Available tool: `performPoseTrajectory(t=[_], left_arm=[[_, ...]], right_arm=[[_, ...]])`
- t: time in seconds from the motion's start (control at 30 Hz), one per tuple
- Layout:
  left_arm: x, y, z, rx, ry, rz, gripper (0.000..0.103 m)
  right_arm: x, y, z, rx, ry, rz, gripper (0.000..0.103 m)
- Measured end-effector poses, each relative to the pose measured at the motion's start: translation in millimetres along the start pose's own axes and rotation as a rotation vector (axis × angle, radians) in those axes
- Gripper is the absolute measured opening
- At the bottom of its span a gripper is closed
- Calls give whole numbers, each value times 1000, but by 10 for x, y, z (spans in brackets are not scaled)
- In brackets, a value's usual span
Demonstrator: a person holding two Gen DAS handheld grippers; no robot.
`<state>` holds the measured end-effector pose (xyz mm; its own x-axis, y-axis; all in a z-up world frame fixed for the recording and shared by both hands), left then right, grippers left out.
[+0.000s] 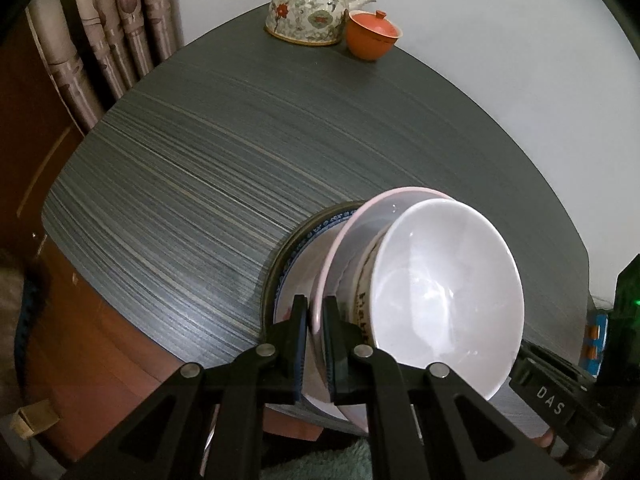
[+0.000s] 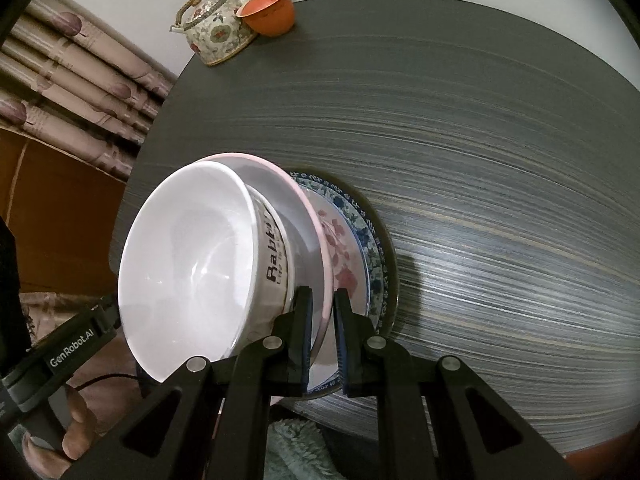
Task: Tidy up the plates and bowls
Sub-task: 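Lower the bowl stack onto the pink-flower plate with the right tool, then open the right tool and withdraw it from the bowl stack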
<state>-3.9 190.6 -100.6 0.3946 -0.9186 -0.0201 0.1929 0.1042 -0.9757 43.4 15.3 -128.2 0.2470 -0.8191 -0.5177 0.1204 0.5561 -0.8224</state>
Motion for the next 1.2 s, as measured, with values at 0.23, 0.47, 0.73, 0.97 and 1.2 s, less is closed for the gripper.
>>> performPoseTrajectory(t=[0.23,0.47,0.73,0.97,1.2], left_arm=[[-6,18,24,22,1,26,6],[-47,22,19,29,-11,42,10],[-104,-34,-5,50,-15,63,19],[-186,-169,-87,80,-28,80,30],[-191,-349,-221,164,1,143,35]], right_arm=[[-61,23,3,13,-27,-21,14],[-22,17,18,20,-18,-7,15],[79,-68,-30,44,-2,-20,38],[85,-191,-97,79,-36,-29,55],[140,-315,-182,106,-31,-10,62]])
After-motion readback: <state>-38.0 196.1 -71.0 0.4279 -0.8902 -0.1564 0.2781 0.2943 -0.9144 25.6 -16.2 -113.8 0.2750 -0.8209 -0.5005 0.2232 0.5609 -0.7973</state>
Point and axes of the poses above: each gripper's, at about its wrist camera, not at the fingertips, and y roughly the way its jaws point, x to its right, z to its top, the point moved 5 cm from there along y, roughly the way its jaws point, and after that the axes turned 14 degrees about z, right-handed, at the moved point
